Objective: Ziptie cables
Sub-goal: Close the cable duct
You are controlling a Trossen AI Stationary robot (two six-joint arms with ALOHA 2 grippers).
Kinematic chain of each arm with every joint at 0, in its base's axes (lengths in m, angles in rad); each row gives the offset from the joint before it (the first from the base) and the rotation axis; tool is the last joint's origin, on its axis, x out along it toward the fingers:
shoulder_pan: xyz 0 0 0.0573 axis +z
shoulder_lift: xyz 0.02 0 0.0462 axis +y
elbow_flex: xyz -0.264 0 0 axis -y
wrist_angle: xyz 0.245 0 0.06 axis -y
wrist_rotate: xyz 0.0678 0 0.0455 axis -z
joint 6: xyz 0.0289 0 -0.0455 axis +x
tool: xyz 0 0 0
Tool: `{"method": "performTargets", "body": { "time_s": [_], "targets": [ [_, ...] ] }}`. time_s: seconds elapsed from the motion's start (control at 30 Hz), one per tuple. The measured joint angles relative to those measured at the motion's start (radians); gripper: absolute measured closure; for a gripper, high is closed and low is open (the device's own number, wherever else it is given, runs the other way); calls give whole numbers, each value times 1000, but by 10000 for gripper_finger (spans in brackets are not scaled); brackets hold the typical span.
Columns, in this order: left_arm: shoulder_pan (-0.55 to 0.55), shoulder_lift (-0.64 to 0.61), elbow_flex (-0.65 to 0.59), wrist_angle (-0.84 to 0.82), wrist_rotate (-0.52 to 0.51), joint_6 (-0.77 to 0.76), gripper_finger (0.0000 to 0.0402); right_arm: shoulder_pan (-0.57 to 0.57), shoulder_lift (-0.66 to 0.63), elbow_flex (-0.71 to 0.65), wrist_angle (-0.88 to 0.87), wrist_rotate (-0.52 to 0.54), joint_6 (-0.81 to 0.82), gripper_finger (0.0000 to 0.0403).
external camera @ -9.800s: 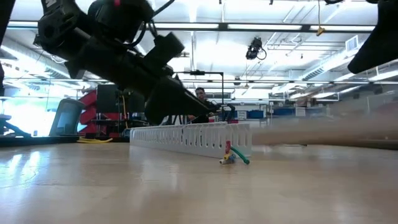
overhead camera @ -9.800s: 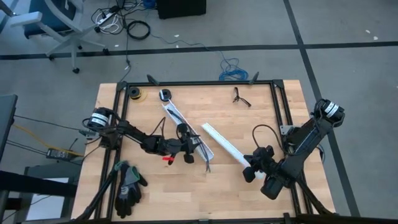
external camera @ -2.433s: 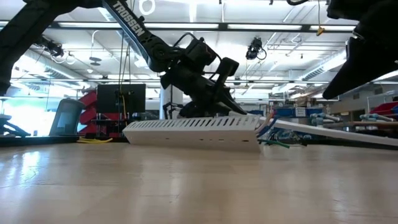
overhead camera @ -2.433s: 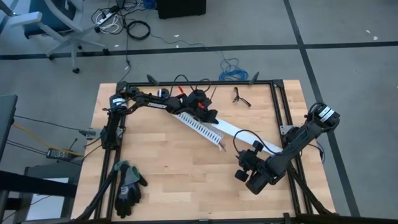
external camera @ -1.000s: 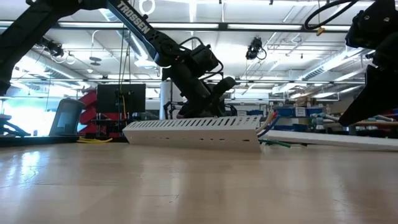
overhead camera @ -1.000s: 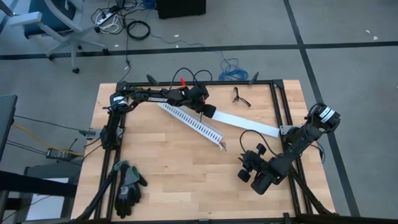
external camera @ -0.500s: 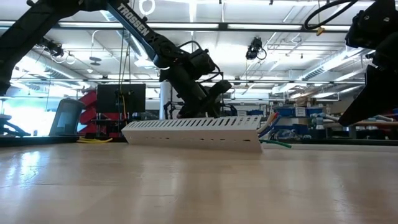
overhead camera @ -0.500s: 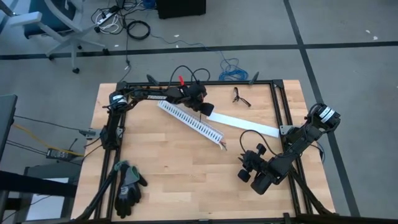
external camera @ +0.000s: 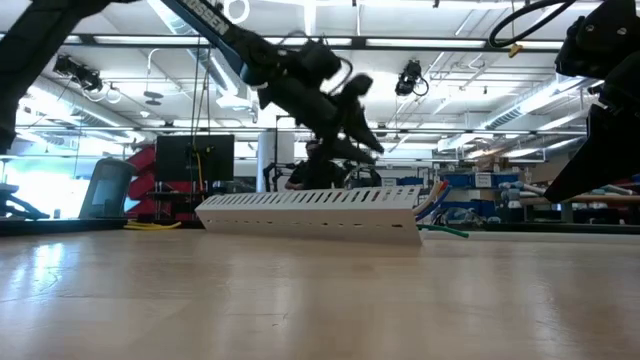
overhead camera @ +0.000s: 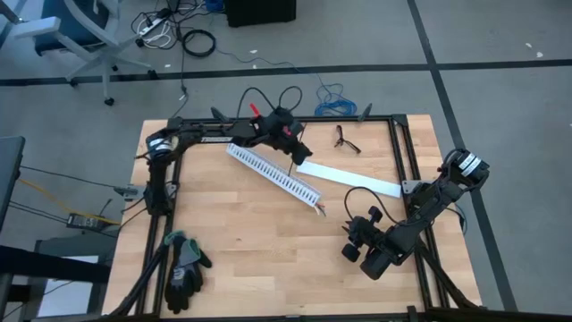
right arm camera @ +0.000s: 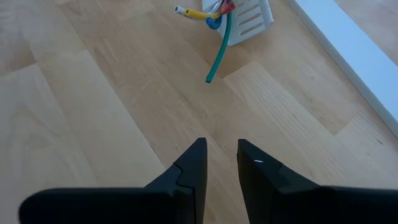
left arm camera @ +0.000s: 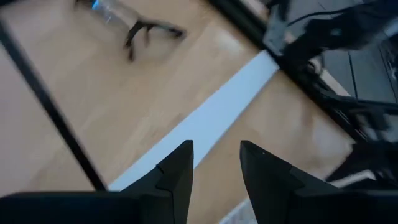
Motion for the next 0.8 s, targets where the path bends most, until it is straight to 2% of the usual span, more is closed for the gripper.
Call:
{"method": "performTargets", "body": {
  "time_s": [0.2,0.43,0.57,0.7,0.8],
  "targets": [
    [-45,-136,0,-73,-39,114,260,-3,0,0,9,0,0,328],
    [-162,-313,0,-275,-285,282,260,-12,0,0,32,1,-9,328],
    [-235,-350,0,-329,-381,328,260,-15,0,0,47,17,-28,328],
    [-281,-355,-12,-315,-439,325,260,-16,0,0,70,29,-44,328],
    [-306,-380,-97,-234,-506,286,260,-16,0,0,80,26,-46,327]
  ]
}}
